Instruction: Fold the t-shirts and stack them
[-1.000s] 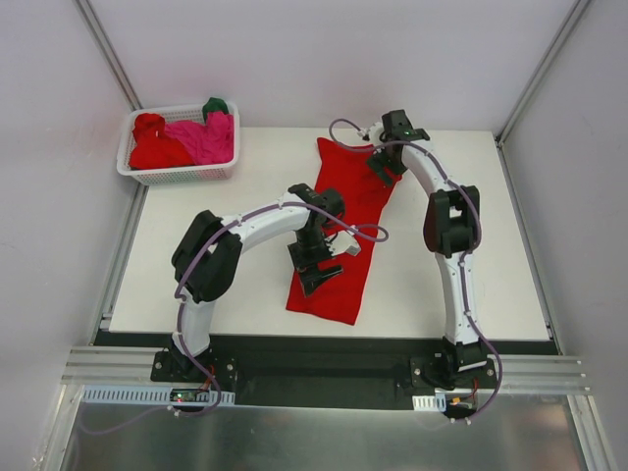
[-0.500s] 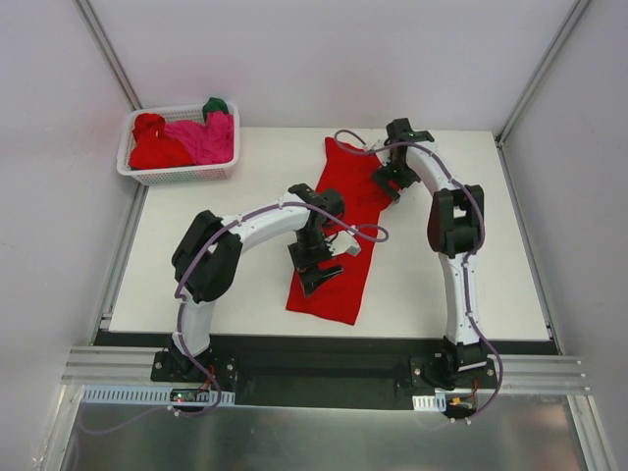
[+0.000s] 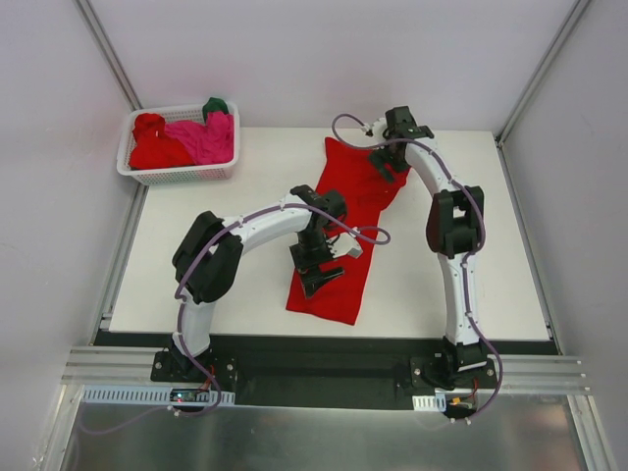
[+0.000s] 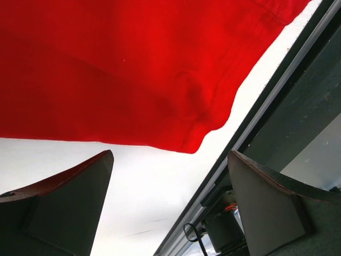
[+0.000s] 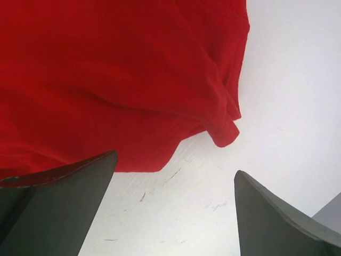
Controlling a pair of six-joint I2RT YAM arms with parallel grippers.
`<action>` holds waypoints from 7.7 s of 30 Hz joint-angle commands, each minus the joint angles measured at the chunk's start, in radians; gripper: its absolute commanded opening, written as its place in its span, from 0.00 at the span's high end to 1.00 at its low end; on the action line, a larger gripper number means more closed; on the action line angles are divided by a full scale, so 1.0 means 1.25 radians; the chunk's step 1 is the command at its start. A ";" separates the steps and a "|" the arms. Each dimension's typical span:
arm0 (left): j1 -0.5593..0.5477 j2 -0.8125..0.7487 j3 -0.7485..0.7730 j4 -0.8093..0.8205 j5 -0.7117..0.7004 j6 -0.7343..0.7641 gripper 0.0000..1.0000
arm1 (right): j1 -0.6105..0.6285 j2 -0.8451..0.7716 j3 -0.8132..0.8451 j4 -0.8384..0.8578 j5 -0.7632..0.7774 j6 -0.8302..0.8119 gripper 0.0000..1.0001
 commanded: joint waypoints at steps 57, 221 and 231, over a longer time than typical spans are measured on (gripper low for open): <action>-0.027 0.226 0.170 -0.153 0.432 0.059 0.10 | 0.067 0.185 0.059 0.281 0.202 -0.202 0.04; 0.150 -0.070 0.075 0.039 0.040 -0.036 0.06 | 0.047 0.010 0.005 -0.071 -0.090 -0.009 0.04; 0.061 0.022 0.078 0.104 0.048 -0.071 0.08 | 0.047 -0.062 -0.066 -0.159 -0.146 0.020 0.04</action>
